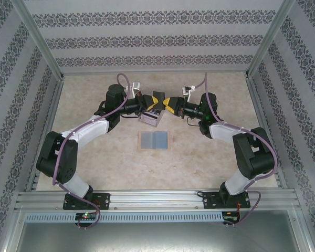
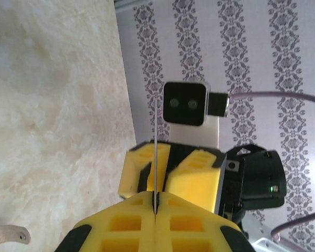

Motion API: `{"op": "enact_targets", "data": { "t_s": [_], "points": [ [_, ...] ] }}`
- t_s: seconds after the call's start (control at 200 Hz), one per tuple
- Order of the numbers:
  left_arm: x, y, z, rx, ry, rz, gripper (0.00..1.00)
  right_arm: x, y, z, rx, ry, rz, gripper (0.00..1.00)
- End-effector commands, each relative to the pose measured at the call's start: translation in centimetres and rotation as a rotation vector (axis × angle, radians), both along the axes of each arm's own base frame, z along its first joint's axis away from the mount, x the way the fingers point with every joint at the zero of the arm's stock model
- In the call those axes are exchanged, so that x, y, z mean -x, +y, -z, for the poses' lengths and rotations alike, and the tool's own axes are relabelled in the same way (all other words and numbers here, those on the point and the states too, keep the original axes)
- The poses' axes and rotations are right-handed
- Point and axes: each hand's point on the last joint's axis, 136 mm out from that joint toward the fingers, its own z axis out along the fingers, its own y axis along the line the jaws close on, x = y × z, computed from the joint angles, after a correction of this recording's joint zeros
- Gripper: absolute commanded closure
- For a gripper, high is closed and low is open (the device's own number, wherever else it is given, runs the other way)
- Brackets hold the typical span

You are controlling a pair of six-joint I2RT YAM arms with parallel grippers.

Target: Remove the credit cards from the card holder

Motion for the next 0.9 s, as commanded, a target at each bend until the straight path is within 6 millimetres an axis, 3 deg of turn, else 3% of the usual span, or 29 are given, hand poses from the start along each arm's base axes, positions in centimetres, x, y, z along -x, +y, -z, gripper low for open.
{"op": "enact_targets", "data": {
  "t_s": [0.0, 0.235, 0.415, 0.5, 0.629, 0.674, 0.894],
  "points": [
    [-0.4, 0.5, -2.6, 0.05, -0.062, -0.055, 1.0, 1.1, 0.5, -2.5, -0.055, -0.039, -0.008, 0.74],
    [-0.4, 0.4, -3.1, 0.068, -0.057, -0.054, 1.0, 1.5, 0.3, -4.1, -0.081, -0.052, 0.003, 0.84],
    [-0.1, 0.4, -3.2, 0.069, -0.048, -0.051, 0.98, 1.1, 0.3, -4.4, -0.078, -0.056, 0.013, 1.0],
    [0.0, 0.7, -2.2, 0.026, -0.001, -0.067, 0.85, 0.8, 0.4, -4.0, -0.042, -0.07, 0.015, 1.0],
    [0.1, 2.4, 0.3, -0.126, 0.069, -0.135, 0.43, 0.5, 0.4, -2.1, 0.076, -0.083, 0.031, 1.0],
    [0.2, 3.2, 1.2, -0.182, 0.094, -0.166, 0.33, 0.5, 0.3, -1.3, 0.134, -0.093, 0.036, 1.0],
    [0.6, 8.0, 5.8, -0.387, 0.193, -0.287, 0.1, -0.4, 0.1, 2.3, 0.355, -0.148, 0.038, 1.0]
  ]
}}
